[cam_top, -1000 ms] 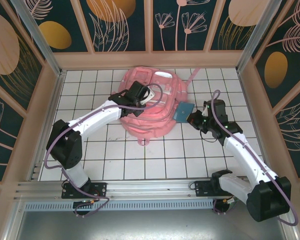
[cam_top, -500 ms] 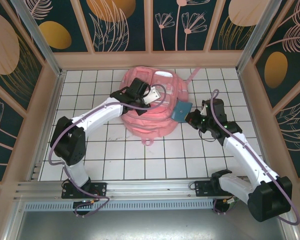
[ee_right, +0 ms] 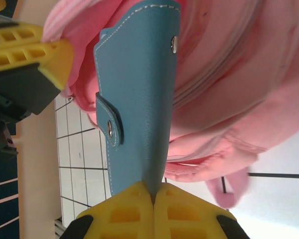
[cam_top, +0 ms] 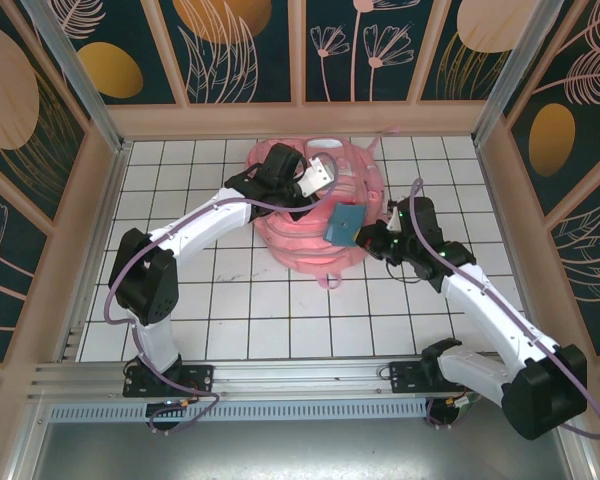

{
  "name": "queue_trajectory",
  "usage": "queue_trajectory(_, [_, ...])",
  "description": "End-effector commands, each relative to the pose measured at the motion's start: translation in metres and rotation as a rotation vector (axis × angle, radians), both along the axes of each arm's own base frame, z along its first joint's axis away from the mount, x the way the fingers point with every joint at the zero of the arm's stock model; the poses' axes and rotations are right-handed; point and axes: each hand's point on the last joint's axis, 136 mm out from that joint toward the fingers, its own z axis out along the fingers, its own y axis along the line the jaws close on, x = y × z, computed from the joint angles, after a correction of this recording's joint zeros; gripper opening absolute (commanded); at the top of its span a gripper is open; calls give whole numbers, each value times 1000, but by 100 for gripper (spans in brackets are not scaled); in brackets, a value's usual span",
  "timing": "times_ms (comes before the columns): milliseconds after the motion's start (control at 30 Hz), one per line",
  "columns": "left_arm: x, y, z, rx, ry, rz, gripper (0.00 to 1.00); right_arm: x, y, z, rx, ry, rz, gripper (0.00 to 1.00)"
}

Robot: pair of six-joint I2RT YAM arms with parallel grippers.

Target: Pack the student bag

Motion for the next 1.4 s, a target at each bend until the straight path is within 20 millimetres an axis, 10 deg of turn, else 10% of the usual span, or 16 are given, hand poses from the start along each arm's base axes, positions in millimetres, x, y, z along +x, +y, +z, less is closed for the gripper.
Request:
queue_trajectory(0, [-1, -22, 96, -261, -154, -44, 2, 18, 14, 19, 61, -43, -11, 0])
queue_trajectory(967, [2, -31, 105, -352, -121, 77, 6, 131, 53, 6, 320, 37, -443, 16])
queue_trajectory(1367, [10, -33, 92, -335, -77, 119, 10, 80, 14, -6, 254, 101, -480, 39])
